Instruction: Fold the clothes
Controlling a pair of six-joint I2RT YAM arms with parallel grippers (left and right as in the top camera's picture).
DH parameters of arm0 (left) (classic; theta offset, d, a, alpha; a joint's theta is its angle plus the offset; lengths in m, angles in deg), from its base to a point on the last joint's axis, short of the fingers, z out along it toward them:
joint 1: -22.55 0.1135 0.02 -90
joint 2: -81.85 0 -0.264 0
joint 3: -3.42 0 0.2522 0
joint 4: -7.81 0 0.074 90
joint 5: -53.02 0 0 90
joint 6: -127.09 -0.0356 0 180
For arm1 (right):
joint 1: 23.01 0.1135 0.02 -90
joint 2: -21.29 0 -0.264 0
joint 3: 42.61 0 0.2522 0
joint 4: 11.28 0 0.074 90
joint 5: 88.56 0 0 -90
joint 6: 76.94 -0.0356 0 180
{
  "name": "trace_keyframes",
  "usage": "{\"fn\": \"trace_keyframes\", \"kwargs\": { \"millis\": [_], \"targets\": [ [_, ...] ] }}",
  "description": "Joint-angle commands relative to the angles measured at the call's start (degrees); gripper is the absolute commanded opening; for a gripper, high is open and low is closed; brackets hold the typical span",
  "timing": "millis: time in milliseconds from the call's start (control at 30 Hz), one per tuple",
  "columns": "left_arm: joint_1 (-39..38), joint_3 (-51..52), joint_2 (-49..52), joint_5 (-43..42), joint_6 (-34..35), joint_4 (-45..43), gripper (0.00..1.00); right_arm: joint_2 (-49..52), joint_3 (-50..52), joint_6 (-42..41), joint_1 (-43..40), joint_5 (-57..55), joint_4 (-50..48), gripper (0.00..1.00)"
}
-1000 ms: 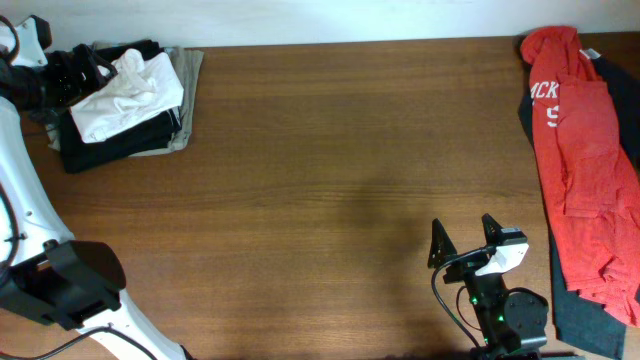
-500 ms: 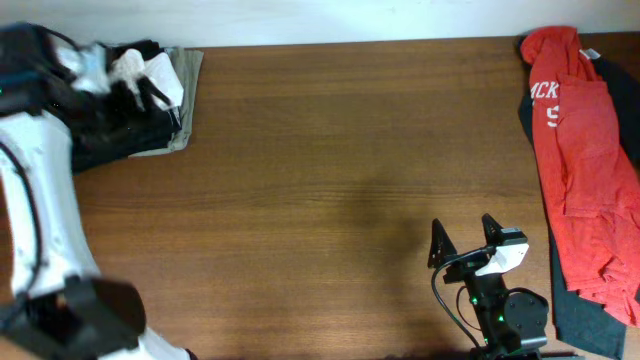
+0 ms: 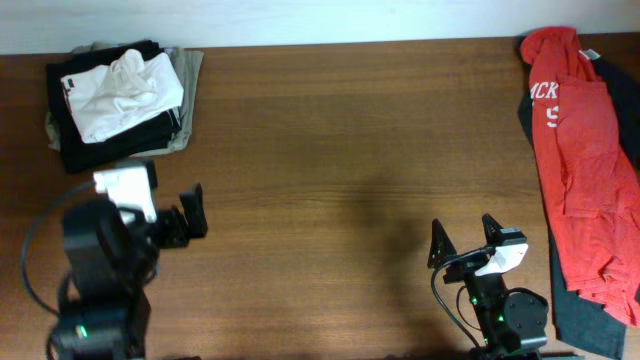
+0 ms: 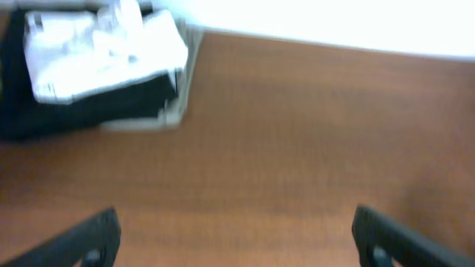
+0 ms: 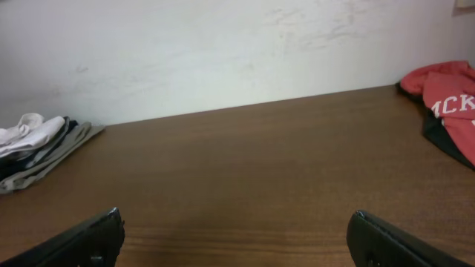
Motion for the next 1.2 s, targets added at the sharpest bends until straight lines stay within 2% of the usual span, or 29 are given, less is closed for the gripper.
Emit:
{"fn": "trace_keyframes", "kwargs": {
  "millis": [0, 67, 133, 200, 300, 467, 633, 700, 767, 1167],
  "targets": [
    [-0.3, 14.4, -11.2, 0.3, 0.0, -15.4, 0.99, -0.4, 0.3, 0.1, 0.3, -0.1, 0.3, 0.99],
    [-1.4, 23.2, -16.8, 0.1, 0.0, -28.4, 0.99, -0.4, 0.3, 0.1, 0.3, -0.1, 0.3, 0.99],
    [-2.5, 29.5, -21.2, 0.1, 0.0, -37.5, 0.99, -0.4, 0.3, 0.1, 0.3, -0.1, 0.3, 0.99],
    [-2.5, 35.0, -26.3, 0.5, -0.1, -42.2, 0.99, -0.4, 0.3, 0.1, 0.3, -0.1, 0.3, 0.99],
    [-2.5, 41.7, -35.5, 4.7, -0.1, -42.3, 0.99, -0.4, 0.3, 0.1, 0.3, -0.1, 0.3, 0.99],
    [-2.5, 48.2, -43.6, 4.8, 0.0, -43.6, 0.99, -0.4, 0.3, 0.1, 0.3, -0.1, 0.3, 0.99],
    [-1.8, 48.1, -43.7, 5.1, -0.1, -44.7, 0.99, -0.4, 0.3, 0.1, 0.3, -0.1, 0.3, 0.99],
    [-1.7, 48.1, -43.7, 5.9, -0.1, -39.8, 0.99, -0.4, 0.3, 0.1, 0.3, -0.1, 0.3, 0.99],
    [-1.3, 48.1, -43.7, 6.0, -0.1, -31.2, 0.99, -0.4, 0.3, 0.1, 0.3, -0.1, 0.3, 0.99],
    [-1.2, 48.0, -43.7, 5.9, -0.1, -31.9, 0.99, -0.4, 0.3, 0.1, 0.3, -0.1, 0.3, 0.99]
  ]
}}
